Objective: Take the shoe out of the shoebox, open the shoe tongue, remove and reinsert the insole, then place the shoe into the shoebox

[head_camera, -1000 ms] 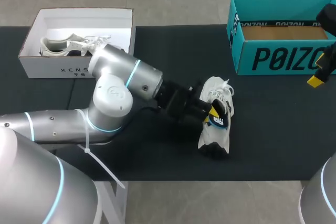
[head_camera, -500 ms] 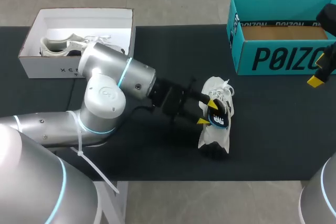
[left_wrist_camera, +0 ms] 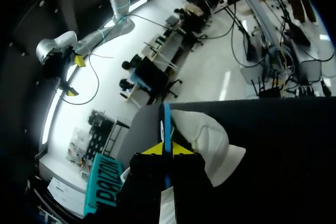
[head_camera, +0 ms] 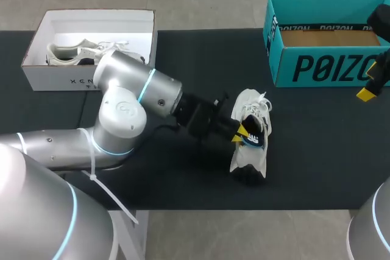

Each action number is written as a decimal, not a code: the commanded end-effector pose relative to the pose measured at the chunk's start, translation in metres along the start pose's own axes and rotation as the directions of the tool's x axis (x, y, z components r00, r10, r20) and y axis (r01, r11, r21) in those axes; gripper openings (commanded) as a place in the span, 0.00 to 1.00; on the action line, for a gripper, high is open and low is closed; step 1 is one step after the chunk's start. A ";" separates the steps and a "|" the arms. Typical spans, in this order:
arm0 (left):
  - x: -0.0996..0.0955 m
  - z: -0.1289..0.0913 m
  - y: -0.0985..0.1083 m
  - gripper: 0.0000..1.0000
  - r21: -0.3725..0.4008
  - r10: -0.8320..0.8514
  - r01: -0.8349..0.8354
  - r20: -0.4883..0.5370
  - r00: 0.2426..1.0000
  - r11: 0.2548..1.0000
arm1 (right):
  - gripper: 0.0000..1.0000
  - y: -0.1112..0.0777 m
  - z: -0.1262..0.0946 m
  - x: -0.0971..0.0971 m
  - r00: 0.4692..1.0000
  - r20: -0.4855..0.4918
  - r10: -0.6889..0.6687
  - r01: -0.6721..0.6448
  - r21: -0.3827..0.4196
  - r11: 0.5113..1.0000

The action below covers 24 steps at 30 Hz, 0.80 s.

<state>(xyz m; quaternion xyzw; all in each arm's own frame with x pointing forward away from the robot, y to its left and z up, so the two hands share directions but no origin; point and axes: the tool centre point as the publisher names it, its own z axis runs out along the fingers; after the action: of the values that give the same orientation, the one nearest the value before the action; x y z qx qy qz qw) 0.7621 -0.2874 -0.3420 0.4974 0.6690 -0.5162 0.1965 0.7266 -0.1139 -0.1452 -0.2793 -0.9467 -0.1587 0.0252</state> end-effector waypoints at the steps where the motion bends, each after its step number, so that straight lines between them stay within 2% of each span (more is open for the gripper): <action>1: -0.008 -0.004 0.012 0.00 -0.006 0.024 -0.024 -0.020 1.000 1.000 | 1.00 0.001 0.000 -0.002 1.000 -0.003 0.000 0.000 0.004 1.000; 9: -0.016 0.003 0.023 0.00 -0.007 0.049 -0.049 -0.014 0.999 0.999 | 1.00 0.001 0.000 -0.002 1.000 -0.003 0.000 0.000 0.004 1.000; 16: 0.008 0.019 0.012 0.00 0.032 0.019 -0.018 -0.031 0.999 0.999 | 1.00 0.001 0.000 -0.002 1.000 -0.003 0.000 0.000 0.004 1.000; 20: 0.019 0.016 0.007 0.00 0.031 0.003 -0.002 -0.047 0.999 1.000 | 1.00 0.001 0.000 -0.002 1.000 -0.003 0.000 0.000 0.004 1.000; 24: 0.017 0.008 0.006 0.00 0.001 0.005 -0.005 -0.048 0.999 1.000 | 1.00 0.001 0.000 -0.002 1.000 -0.003 0.000 0.000 0.004 1.000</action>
<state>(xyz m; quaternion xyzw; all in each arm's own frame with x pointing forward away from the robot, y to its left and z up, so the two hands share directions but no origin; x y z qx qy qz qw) 0.7630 -0.2930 -0.3642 0.5122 0.6672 -0.5111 0.1769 0.7266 -0.1139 -0.1452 -0.2793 -0.9467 -0.1587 0.0252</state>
